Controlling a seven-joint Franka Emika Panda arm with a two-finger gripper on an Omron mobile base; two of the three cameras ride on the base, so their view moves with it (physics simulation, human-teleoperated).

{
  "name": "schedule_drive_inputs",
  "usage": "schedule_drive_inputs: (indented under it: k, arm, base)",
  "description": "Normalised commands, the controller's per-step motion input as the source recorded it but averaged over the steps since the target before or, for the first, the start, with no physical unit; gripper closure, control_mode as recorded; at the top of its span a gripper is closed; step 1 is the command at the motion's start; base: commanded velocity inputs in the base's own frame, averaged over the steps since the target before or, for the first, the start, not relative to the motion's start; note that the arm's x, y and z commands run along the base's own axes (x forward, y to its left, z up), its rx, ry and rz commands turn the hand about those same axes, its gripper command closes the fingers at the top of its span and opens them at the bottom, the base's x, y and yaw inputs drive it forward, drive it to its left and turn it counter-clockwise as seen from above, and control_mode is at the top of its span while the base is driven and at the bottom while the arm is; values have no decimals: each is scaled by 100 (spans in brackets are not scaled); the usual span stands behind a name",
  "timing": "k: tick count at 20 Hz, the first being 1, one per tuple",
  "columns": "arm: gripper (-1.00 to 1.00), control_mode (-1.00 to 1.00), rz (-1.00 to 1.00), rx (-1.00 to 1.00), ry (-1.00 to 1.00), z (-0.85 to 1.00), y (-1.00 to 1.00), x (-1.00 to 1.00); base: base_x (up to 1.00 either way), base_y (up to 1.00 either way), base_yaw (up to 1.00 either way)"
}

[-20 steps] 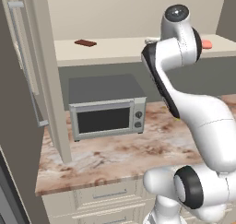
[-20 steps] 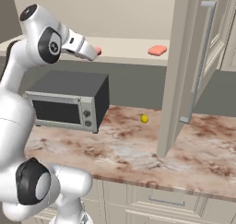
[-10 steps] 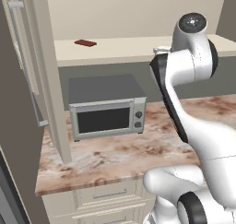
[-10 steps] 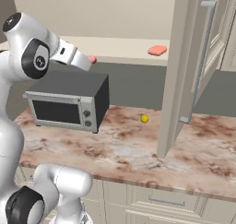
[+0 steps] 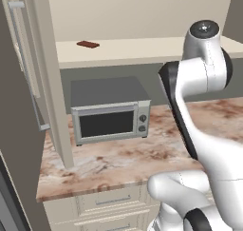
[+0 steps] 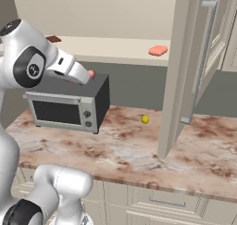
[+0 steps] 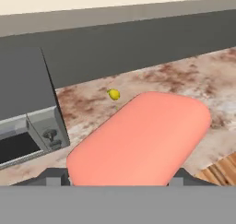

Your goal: Pick the bar soap and bar soap from the cabinet and place them on the counter.

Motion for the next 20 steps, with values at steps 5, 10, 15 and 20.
schedule_drive_inputs:
  k: [5,10,15,20]
  arm:
    - [100,-100,7,0,15,-71,-10,-14]
    - [100,-100,8,0,11,-84,-17,-7]
    - [100,-100,4,0,6,-75,-32,-1]
    - [100,-100,0,0,0,-66,-38,2]
  base:
    - [0,0,0]
    - [0,0,0]
    - [0,0,0]
    - [0,0,0]
